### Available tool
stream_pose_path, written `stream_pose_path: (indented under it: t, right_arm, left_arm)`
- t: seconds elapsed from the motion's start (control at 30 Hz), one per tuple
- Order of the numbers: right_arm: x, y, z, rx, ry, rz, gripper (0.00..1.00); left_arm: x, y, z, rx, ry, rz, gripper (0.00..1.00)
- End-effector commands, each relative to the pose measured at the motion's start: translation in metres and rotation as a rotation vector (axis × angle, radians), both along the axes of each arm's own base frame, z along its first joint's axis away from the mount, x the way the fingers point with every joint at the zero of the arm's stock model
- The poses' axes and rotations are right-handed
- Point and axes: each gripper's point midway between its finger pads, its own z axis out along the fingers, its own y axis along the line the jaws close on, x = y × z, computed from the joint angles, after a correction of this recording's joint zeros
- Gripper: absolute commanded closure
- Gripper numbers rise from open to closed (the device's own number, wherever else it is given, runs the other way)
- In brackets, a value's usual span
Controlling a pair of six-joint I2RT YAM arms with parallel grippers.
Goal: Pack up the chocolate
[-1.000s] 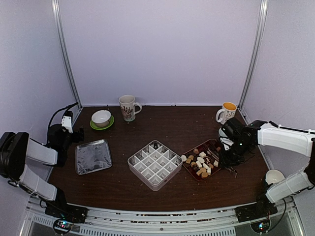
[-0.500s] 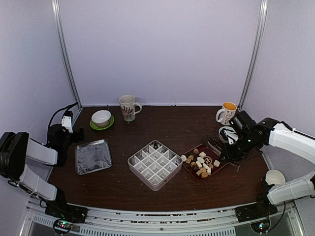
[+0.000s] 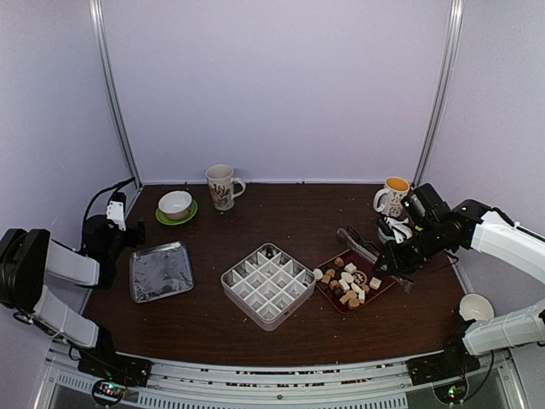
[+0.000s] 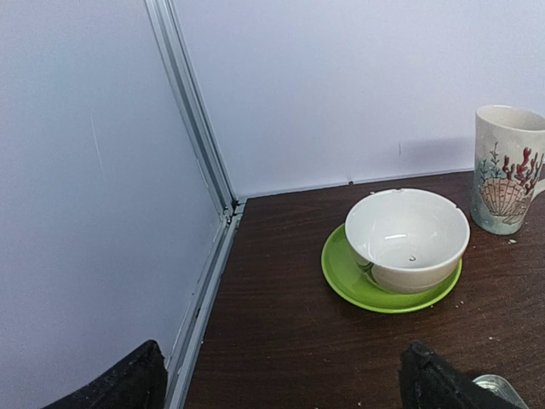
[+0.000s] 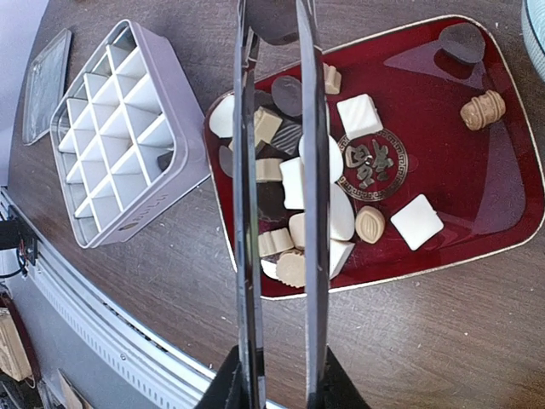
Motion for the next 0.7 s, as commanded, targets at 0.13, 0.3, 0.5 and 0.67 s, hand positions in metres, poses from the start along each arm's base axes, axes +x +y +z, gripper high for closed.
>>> stream_pose_path:
  t: [0.13, 0.3, 0.5, 0.67]
  right_arm:
    - [0.001, 0.02, 0.03, 0.097, -0.074, 0.074, 0.77]
    - [-0.003, 0.027, 0.03, 0.109, -0.067, 0.106, 0.77]
    - [-0.007, 0.037, 0.029, 0.125, -0.067, 0.138, 0.77]
    - [-0.011, 0.044, 0.031, 0.143, -0.069, 0.167, 0.77]
  left_arm:
    - [0.001, 0.004, 0.012, -0.002, -0.054, 0.01, 0.02]
    - [0.001, 0.004, 0.012, -0.002, -0.053, 0.01, 0.02]
    - [0.001, 0.003, 0.012, -0.003, -0.053, 0.009, 0.02]
    - [0.001, 0.003, 0.012, -0.002, -0.052, 0.008, 0.02]
